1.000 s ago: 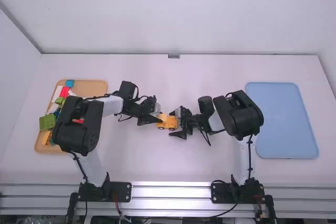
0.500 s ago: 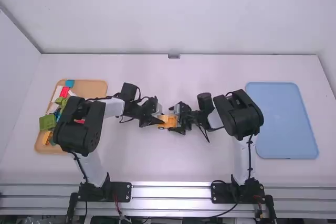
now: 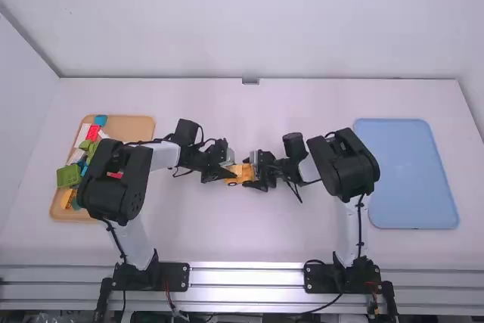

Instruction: Assemble lego blocks to make yellow taxi

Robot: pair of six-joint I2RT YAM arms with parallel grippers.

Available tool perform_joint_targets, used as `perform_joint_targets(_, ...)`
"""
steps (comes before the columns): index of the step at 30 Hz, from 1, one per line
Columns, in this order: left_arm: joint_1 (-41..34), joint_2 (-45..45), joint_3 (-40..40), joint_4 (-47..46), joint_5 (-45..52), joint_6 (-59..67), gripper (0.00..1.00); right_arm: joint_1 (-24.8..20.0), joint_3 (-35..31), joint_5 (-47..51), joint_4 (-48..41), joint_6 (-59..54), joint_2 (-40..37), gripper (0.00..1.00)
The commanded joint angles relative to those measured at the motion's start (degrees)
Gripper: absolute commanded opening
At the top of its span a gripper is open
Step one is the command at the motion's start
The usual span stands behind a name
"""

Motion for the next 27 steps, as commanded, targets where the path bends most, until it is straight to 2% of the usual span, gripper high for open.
perform_joint_targets(1,-0.2,-0.7,-0.7,-0.2,0.1,-1.2,0.02,0.1,1.7,-0.7,-1.4,-2.3,0.8,0.83)
perform_joint_targets(5,0.1,-0.7,-1.3,0.0,-0.1,-1.2,0.02,0.0,3.1,-1.0,-4.7,-5.6,0.8,0.92)
perform_joint_targets(10,0.1,-0.7,-1.7,0.2,-0.4,-1.2,0.02,0.5,4.1,-2.7,-7.8,-8.9,0.8,0.92)
perform_joint_targets(11,0.1,-0.7,-1.7,0.2,-1.1,-1.2,0.02,0.8,4.4,-2.7,-8.4,-9.0,0.8,0.91)
perform_joint_targets(16,0.1,-0.7,-1.5,0.0,-1.4,-1.3,0.02,1.2,4.8,-1.8,-8.6,-9.0,0.8,0.7)
perform_joint_targets(17,0.1,-0.7,-1.1,-0.2,-1.6,-1.2,0.02,1.2,4.8,-2.0,-8.6,-9.0,0.8,0.63)
perform_joint_targets(21,0.1,-0.7,-0.4,-0.2,-1.4,-1.3,0.02,1.2,4.8,-1.9,-8.6,-9.0,0.8,0.57)
perform_joint_targets(27,0.1,-0.7,1.1,-0.2,-1.4,-1.4,0.02,-0.5,4.7,1.7,-6.4,-2.5,0.8,0.55)
